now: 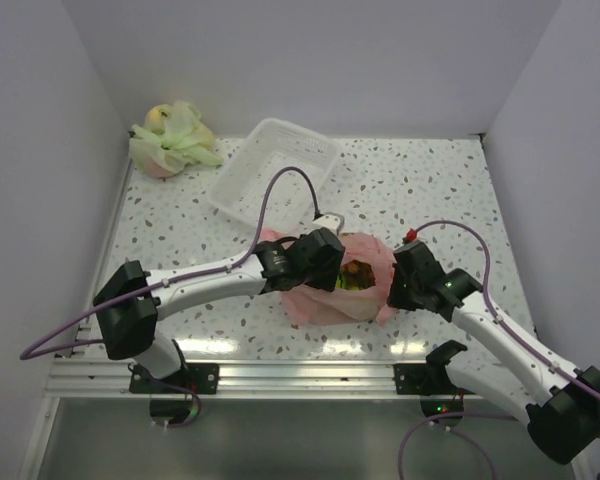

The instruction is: Untie the knot of the plastic bag and take out the fruit

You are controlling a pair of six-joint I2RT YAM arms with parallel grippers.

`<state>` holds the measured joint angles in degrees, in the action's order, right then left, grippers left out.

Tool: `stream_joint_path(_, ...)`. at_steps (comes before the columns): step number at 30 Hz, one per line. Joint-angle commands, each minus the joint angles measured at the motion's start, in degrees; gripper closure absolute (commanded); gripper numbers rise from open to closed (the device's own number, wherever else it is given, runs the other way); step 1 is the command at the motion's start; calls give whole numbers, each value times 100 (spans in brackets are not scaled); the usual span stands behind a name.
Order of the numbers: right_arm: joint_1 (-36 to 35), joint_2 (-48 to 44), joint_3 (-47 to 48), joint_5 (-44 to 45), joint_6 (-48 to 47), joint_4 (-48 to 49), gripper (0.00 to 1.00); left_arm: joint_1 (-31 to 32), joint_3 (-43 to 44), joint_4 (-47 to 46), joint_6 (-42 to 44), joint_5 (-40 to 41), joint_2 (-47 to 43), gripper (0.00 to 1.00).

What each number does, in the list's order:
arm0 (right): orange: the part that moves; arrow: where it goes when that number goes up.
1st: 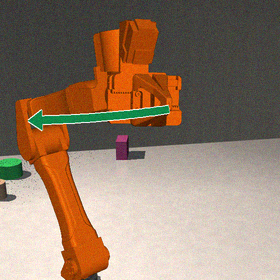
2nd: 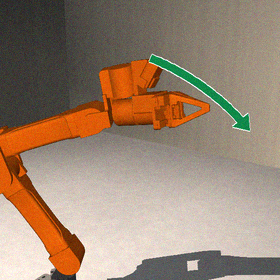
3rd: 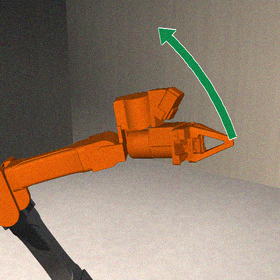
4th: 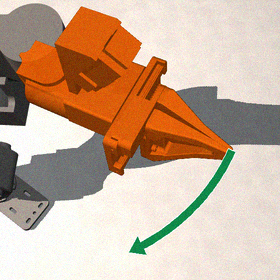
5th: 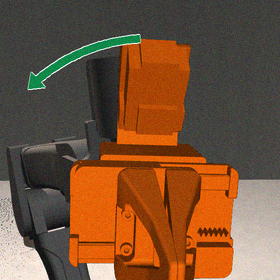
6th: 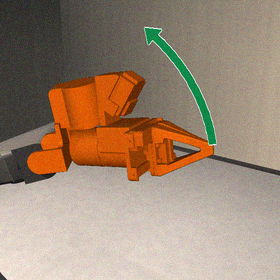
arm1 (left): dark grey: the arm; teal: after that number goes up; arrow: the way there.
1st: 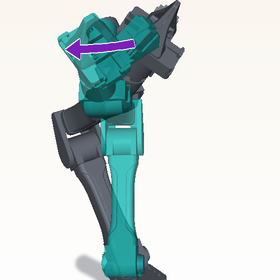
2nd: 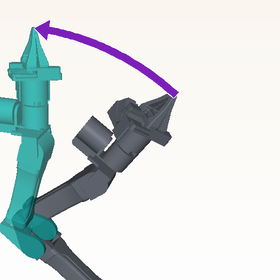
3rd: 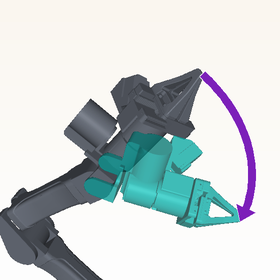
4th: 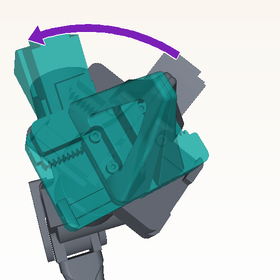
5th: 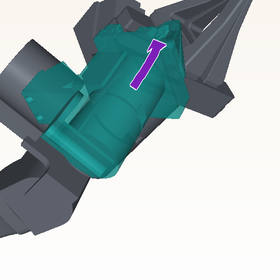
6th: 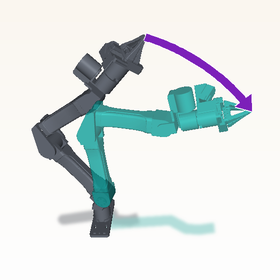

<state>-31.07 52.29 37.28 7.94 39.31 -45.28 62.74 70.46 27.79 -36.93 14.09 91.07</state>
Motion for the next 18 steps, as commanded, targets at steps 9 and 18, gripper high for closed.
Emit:
stream_joint_path(9,13,-1028,-713,111,1359,-87,100,-1176,-2799,-1160,-949,1001,-1828,25)
stream_joint_path(18,4,-651,-670,-127,914,89,92,-887,-3820,-2410,422,-696,-2971,0)
